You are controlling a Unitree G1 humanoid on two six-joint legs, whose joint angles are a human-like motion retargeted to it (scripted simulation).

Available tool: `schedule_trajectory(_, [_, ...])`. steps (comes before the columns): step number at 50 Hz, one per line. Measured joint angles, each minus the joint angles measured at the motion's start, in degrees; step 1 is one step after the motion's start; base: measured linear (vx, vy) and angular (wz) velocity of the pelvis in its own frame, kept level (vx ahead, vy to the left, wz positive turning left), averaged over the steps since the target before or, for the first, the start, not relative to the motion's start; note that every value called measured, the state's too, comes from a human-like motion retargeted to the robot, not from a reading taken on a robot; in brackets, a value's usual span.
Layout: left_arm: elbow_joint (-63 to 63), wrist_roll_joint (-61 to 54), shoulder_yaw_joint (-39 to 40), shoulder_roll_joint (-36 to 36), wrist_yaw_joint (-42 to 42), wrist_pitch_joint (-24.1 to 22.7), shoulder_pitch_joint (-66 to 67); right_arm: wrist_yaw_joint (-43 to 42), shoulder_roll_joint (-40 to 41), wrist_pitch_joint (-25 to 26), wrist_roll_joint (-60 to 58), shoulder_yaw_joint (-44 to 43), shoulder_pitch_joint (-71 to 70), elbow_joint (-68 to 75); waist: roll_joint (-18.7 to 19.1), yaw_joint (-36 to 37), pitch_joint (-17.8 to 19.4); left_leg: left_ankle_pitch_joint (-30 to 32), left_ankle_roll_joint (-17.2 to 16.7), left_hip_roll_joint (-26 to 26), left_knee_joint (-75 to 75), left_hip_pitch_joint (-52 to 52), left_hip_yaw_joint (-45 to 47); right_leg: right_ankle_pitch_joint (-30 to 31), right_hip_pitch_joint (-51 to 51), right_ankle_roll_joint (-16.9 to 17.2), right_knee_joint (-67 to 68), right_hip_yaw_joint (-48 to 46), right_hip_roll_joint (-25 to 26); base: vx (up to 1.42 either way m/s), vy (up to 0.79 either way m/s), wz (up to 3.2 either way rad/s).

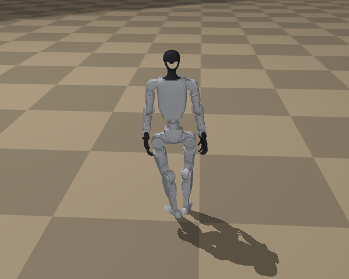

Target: Upper body actions

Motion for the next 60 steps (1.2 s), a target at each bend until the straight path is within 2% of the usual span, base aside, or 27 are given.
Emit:
schedule_trajectory(2, [0.2, 0.0, -0.5, 0.5, -0.1, 0.1, -0.3, -0.6, 0.1, -0.3, -0.6, 0.4, 0.1, 0.1, 0.2, -0.3, 0.6, -0.2, -0.1, 0.9, -0.2, -0.3, 2.7, -1.5, -0.2, -0.6, -0.2, -5.0, -0.8, -0.22, -0.07, -1.49])
schedule_trajectory(7, [0.0, -0.2, -1.0, 0.9, -0.1, 0.0, -0.4, -0.9, 0.0, 0.1, -0.8, 0.3, 0.6, 0.4, 0.2, -0.1, 1.1, -1.4, -0.6, 2.7, -0.7, -0.4, 10.0, -3.6, 1.5, 2.9, -1.3, -25.1, -4.6, -0.19, -0.07, -1.73])
schedule_trajectory(10, [-0.4, -0.6, -0.5, 0.6, 0.0, -0.2, -0.2, -0.2, -0.3, 0.2, 0.2, 0.0, 0.6, 1.1, 0.1, -0.1, 1.0, -2.6, -1.1, 3.2, -0.8, -0.3, 13.9, -3.2, 3.0, 3.6, -2.3, -34.5, -5.4, -0.16, -0.06, -1.87])
schedule_trajectory(20, [-1.3, -2.0, 0.4, -1.6, 0.6, -0.7, 0.1, 2.5, -1.3, 0.5, 4.7, -1.6, 0.3, 3.2, -0.7, 1.4, -0.5, -6.1, -4.7, 3.9, 0.1, 2.1, 29.5, 0.3, 7.3, 3.9, -2.5, -43.7, -6.2, -0.08, -0.08, -1.69])
schedule_trajectory(23, [-1.3, -2.3, 0.2, -2.0, 0.7, -0.7, -0.2, 2.5, -1.1, 0.7, 4.8, -1.5, 0.1, 3.2, -1.0, 1.2, -1.0, -6.4, -5.9, 3.9, 0.9, 2.9, 33.7, -0.1, 7.7, 5.1, -4.0, -42.0, -5.4, -0.04, -0.13, -1.12])
schedule_trajectory(25, [-1.4, -2.5, -0.4, -2.0, 0.8, -0.6, -0.5, 2.7, -0.8, 1.1, 4.6, -1.4, 0.1, 3.3, -1.2, 0.2, -0.8, -6.5, -6.5, 4.4, 1.7, 3.8, 35.0, -0.4, 7.1, 3.1, -6.5, -37.2, -3.7, -0.02, -0.19, -0.55])
schedule_trajectory(34, [-2.5, -2.4, -1.9, -2.4, 1.6, -0.7, -0.6, 4.0, 0.4, 2.7, 1.0, -0.6, 0.2, 2.8, 0.1, -2.7, -2.3, -5.6, -9.1, 6.2, 3.6, 6.4, 39.6, -1.8, 5.8, 1.5, -8.2, -29.9, -1.3, 0.00, -0.18, -0.40])
schedule_trajectory(38, [-1.8, -3.0, -2.1, -2.3, 1.7, -0.3, -0.5, 5.2, 1.0, 3.0, 0.1, -0.5, -0.7, 1.9, 1.0, -3.8, -1.8, -4.5, -10.2, 6.5, 3.3, 8.4, 41.1, -3.1, 5.7, 1.1, -7.6, -25.9, -0.2, -0.03, -0.16, -0.55])
schedule_trajectory(42, [-1.0, -2.1, -2.3, -2.3, 2.1, 0.3, 0.8, 5.8, 1.3, 3.1, -0.8, -0.5, -0.9, 1.0, 1.7, -4.6, -3.2, -2.5, -10.2, 7.1, 3.9, 9.9, 40.7, -4.3, 4.9, 0.5, -7.1, -21.7, 0.6, 0.05, -0.18, -0.65])
schedule_trajectory(45, [-0.6, -1.9, -2.3, -2.2, 2.5, 0.6, 1.5, 5.9, 1.5, 3.4, -0.3, -0.5, -1.2, 1.1, 0.9, -3.8, -3.1, 0.6, -8.8, 7.3, 5.5, 11.8, 40.2, -4.7, 4.9, -0.1, -6.6, -18.5, 0.3, 0.02, -0.18, -1.01])
schedule_trajectory(47, [-0.7, -1.9, -1.9, -2.3, 2.6, 0.7, 1.9, 6.1, 1.6, 3.5, 0.3, -0.4, -1.6, 1.4, -0.6, -3.3, -2.8, 3.4, -6.3, 7.5, 7.9, 12.9, 38.8, -4.8, 5.1, -0.3, -6.2, -16.3, -1.0, 0.02, -0.16, -1.04])
schedule_trajectory(50, [-1.3, -2.2, -1.4, -2.6, 2.9, 0.6, 2.6, 6.2, 1.6, 3.8, 0.7, -0.4, -1.8, 1.6, -4.1, -2.5, -2.6, 6.9, 0.2, 8.0, 14.0, 13.4, 34.0, -4.7, 5.5, -0.2, -5.8, -13.2, -4.6, 0.04, -0.18, -1.02])
schedule_trajectory(52, [-1.6, -2.3, -1.2, -2.5, 2.9, 0.7, 2.5, 5.9, 1.5, 4.0, 0.6, -0.2, -2.1, 1.9, -6.7, -1.5, -2.0, 6.7, 4.6, 9.9, 22.1, 12.1, 29.2, -4.5, 5.8, -0.1, -5.3, -10.8, -7.3, 0.05, -0.12, -1.12])
schedule_trajectory(53, [-1.6, -2.4, -1.2, -2.5, 2.9, 0.8, 2.4, 5.7, 1.4, 4.1, 0.4, -0.2, -2.2, 2.0, -7.5, -0.9, -1.5, 6.1, 5.8, 11.1, 26.4, 11.0, 26.6, -4.3, 6.0, -0.2, -5.2, -9.7, -8.1, 0.04, -0.11, -1.23])
schedule_trajectory(55, [-1.8, -2.4, -1.2, -2.7, 3.0, 0.7, 2.3, 5.2, 1.2, 4.3, 0.0, 0.0, -2.3, 2.4, -7.6, 0.8, -0.6, 5.6, 4.4, 12.8, 31.8, 7.5, 18.2, -3.8, 6.2, -0.6, -5.3, -7.7, -7.7, 0.02, -0.09, -1.35])
schedule_trajectory(57, [-2.0, -2.2, -1.3, -3.1, 3.1, 0.7, 1.9, 4.8, 0.7, 4.7, -0.3, -0.1, -2.6, 2.8, -6.8, 2.6, 0.0, 4.4, 1.3, 12.2, 33.4, 3.6, 11.1, -3.2, 5.9, -1.1, -5.5, -6.1, -6.7, -0.01, -0.04, -1.34])
schedule_trajectory(60, [-2.6, -2.0, -1.6, -3.8, 3.4, 0.3, 1.6, 4.2, 0.1, 5.1, -0.4, -0.3, -2.7, 3.1, -5.9, 4.3, 0.7, 2.6, -0.8, 10.4, 30.0, 0.5, 7.0, -2.2, 5.4, -1.6, -5.8, -4.4, -5.7, 0.03, -0.03, -1.08])
